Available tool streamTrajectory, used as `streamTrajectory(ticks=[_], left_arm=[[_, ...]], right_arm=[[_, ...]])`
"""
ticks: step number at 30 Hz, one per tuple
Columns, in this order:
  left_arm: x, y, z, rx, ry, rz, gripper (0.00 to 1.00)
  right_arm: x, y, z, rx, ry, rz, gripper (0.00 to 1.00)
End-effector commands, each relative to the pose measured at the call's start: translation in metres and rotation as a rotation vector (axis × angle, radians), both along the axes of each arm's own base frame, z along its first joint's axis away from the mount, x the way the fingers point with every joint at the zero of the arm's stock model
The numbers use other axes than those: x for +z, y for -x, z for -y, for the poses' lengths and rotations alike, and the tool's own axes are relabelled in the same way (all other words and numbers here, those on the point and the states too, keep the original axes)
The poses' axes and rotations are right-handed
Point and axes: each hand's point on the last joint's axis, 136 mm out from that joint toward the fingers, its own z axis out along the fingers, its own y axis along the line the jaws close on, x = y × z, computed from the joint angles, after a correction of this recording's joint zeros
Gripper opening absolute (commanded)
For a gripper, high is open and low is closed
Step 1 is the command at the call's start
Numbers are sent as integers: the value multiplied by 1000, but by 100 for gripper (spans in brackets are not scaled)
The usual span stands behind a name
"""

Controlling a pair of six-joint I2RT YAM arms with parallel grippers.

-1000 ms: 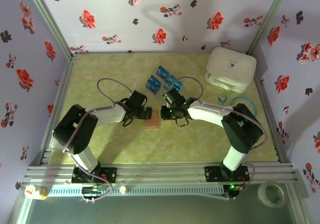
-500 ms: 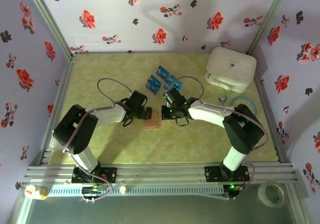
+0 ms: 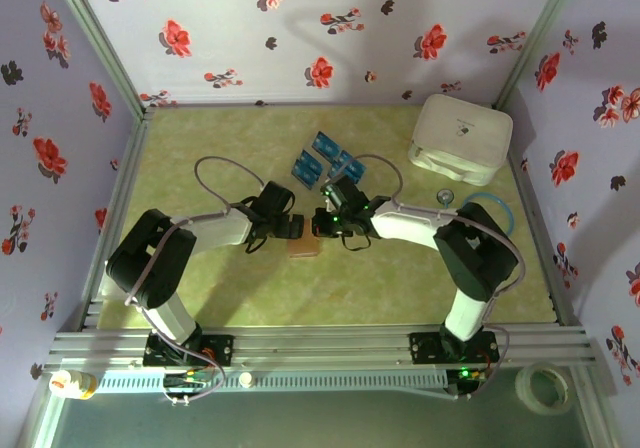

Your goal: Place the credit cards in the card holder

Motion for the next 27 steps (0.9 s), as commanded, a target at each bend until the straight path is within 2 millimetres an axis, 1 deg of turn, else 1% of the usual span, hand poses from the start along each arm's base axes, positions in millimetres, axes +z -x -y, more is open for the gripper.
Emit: streamTrajectory(ticks=[1,9,17,20,27], left_arm=[[-22,20,-20,14,-97,-70,100],[-20,19,-18,13,-92,-65,100],[-18,20,-18,20,-87,-63,100],[-12,17,-17,33,-69,-50,100],[17,7,-20,98,4,-1,100]], right_arm=[[1,-7,-12,-22,-73,-18,0],[-8,-6,-15,-27,-89,-46,0],[-24,1,-11,-36,-70,-72,0],[-33,4,-7,-41,-52,-85,0],[-44,8,-2,-45,-26,-99,0]])
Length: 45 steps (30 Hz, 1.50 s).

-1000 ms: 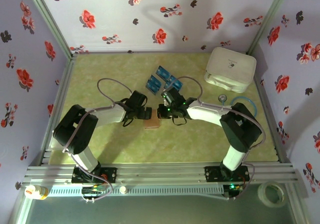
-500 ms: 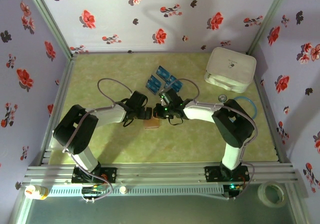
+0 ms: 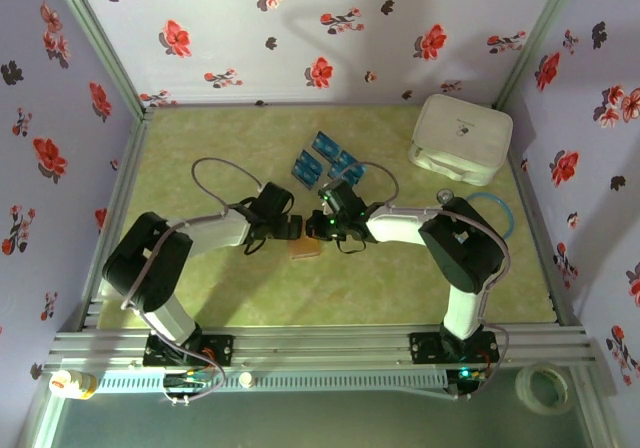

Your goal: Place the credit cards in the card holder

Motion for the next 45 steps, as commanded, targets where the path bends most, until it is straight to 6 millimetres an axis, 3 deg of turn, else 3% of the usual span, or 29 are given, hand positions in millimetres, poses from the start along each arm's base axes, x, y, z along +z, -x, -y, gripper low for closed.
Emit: streamTrajectory(ticks=[1,6,24,37,45], left_arm=[[13,0,-15,64,0,13,100],[15,0,-21,81,0,13,100],[-20,10,-19,31,-22,-59,100],[-25,11,-19,32,-22,-61,100],[-25,11,-19,31,-22,-61,100]], right_arm=[[-27,10,14,-20,65,-62,0],[-27,10,14,-19,70,-60,0],[-33,19,22,49,217,-36,0],[-48,33,20,109,310,-45,0],[-63,49,30,154,420,-49,0]])
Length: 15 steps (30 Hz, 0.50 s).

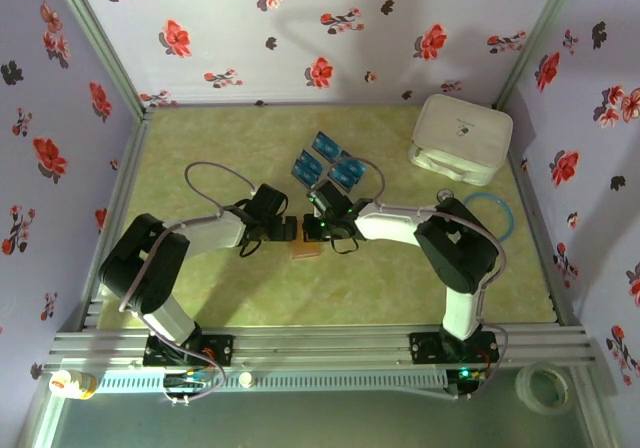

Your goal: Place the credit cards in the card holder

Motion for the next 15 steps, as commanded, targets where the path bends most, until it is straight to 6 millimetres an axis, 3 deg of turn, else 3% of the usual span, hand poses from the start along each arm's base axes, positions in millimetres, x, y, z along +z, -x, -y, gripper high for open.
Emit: streamTrajectory(ticks=[1,10,15], left_arm=[[-16,7,-7,-8,-34,-34,100],[-15,6,-6,-10,-35,-33,100],[-14,5,-5,-9,-35,-34,100]], right_arm=[[-60,44,37,49,240,-134,0],[-85,67,48,67,316,-169,0],[-87,71,48,58,295,-181,0]])
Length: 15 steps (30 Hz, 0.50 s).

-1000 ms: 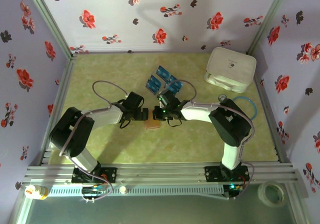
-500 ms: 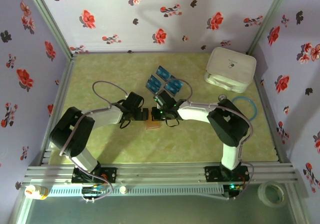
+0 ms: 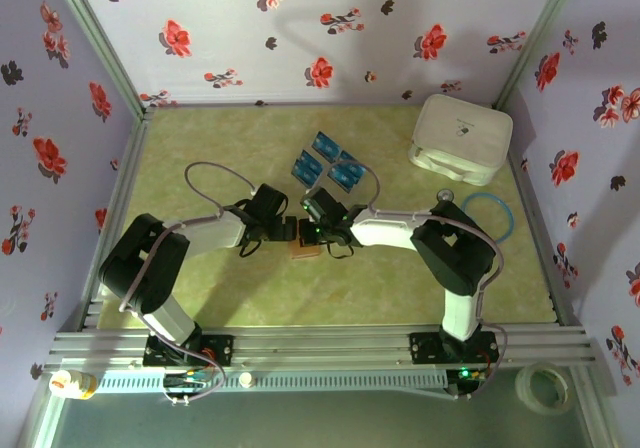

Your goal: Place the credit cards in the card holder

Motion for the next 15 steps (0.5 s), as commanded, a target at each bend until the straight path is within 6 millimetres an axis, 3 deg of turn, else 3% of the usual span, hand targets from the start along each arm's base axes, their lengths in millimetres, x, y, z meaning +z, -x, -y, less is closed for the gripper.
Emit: streamTrajectory(ticks=[1,4,10,15], left_arm=[[-15,5,-5,-10,-35,-35,100],[-12,4,-5,-11,-34,-31,100],[5,-8,-4,7,-15,5,100],[40,-39,-13,79,36,77,100]], right_arm=[[-81,66,52,37,256,-251,0],[-73,62,43,39,222,-242,0],[-35,45,17,55,128,-179,31],[14,24,-14,88,32,-101,46]])
